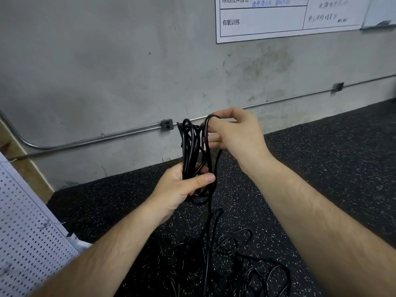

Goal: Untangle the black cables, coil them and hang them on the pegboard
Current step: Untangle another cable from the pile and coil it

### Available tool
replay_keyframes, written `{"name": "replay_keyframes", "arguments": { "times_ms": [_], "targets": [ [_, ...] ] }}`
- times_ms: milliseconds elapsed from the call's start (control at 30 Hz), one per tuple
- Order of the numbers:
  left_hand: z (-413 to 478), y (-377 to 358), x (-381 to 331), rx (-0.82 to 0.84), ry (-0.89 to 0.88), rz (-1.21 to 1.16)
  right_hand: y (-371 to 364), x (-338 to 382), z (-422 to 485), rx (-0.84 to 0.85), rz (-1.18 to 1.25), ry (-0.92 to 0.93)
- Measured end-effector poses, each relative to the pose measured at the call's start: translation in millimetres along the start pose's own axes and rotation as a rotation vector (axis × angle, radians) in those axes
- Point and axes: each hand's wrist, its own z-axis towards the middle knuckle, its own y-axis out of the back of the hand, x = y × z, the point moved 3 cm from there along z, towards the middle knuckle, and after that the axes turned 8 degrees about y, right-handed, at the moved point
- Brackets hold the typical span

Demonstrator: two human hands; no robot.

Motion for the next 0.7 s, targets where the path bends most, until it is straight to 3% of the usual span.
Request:
{"name": "replay_keyframes", "arguments": {
  "times_ms": [167, 300, 367, 467, 533, 600, 700],
  "targets": [
    [-5, -11, 2, -0.081, -0.005, -0.055, -6, -5, -6, -0.056, 0.344, -0.278],
    [-2, -6, 6, -0.159, 0.004, -0.015, -6, -4, -5, 0.018, 0.311, -0.358],
    [-1, -3, 5, -0.121, 0.019, -0.021, 6, 1, 0, 0.075, 0.171, -0.332],
    [0, 7, 1, -0.003, 0.070, -0.132, 30, 7, 8, 0.210, -0.327, -0.107],
    [0, 14, -1, 0.099, 0.105, -0.223, 34, -2, 7, 0.347, -0.492, -0.085],
    [-4, 16, -3, 0.237, 0.114, -0.249, 27, -19, -1, 0.504, -0.348, -0.182],
    [-9, 17, -4, 0.372, 0.132, -0.332, 16, -35, -10, 0.589, 0.009, -0.318]
  ]
}}
